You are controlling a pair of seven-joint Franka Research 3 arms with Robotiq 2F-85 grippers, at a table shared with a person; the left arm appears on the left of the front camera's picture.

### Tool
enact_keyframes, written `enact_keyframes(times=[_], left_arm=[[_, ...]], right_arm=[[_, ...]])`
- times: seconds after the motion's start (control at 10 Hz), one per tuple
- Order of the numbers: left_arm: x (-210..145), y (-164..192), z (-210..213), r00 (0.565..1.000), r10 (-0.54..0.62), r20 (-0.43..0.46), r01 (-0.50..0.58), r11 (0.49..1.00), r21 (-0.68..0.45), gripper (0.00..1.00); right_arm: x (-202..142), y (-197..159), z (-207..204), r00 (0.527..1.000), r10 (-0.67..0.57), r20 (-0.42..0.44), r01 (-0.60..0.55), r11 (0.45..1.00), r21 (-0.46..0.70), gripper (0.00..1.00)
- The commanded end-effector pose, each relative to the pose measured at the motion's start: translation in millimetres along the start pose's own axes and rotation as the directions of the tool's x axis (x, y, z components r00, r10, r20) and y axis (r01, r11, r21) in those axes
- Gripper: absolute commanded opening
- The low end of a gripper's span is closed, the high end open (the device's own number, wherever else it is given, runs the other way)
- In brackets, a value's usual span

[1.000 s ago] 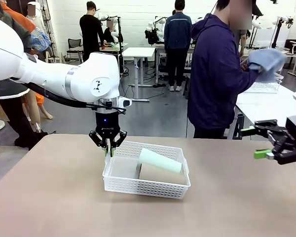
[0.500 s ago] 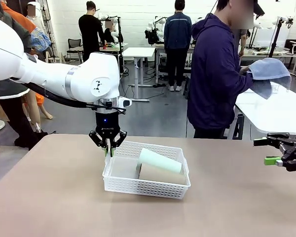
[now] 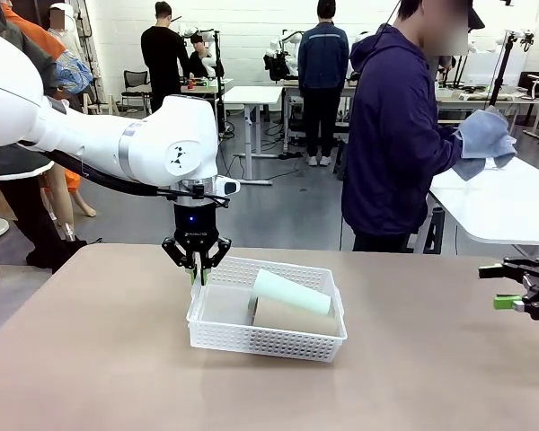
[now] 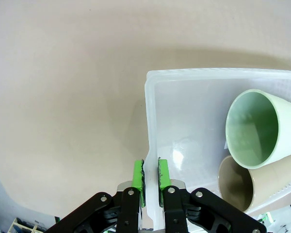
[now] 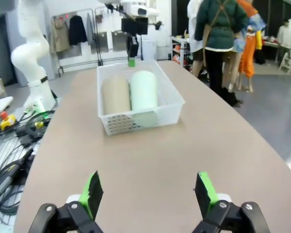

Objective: Clean and organize the cups into the basket.
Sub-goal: Pick up the Reusable plastic cup from the right side of the table and stack it inside the Organizing basket in the center of the table.

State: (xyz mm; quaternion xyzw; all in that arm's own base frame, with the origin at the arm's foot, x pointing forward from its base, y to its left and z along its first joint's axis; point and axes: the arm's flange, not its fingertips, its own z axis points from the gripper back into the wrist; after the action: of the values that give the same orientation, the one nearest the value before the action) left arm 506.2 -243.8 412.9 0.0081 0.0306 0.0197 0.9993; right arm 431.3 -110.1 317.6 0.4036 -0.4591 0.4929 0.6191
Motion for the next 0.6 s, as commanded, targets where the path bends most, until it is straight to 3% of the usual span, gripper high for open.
enact_keyframes(times=[0.0, 0.3, 0.5], left_arm=[[-1, -1, 0, 1.0, 0.012, 0.005, -0.012, 1.0, -0.001, 0.0], [-1, -1, 0, 1.0, 0.012, 0.005, -0.012, 1.0, -0.001, 0.0], [-1, -1, 0, 1.0, 0.012, 0.005, -0.012, 1.0, -0.001, 0.0]], right_arm=[[-7, -1, 11, 0.999, 0.02, 0.033, -0.019, 0.999, -0.034, 1.0], [-4, 12, 30, 0.998, 0.039, 0.056, -0.035, 0.996, -0.078, 1.0], [-9, 3, 22, 1.0, 0.0, 0.014, 0.001, 0.999, -0.044, 1.0]])
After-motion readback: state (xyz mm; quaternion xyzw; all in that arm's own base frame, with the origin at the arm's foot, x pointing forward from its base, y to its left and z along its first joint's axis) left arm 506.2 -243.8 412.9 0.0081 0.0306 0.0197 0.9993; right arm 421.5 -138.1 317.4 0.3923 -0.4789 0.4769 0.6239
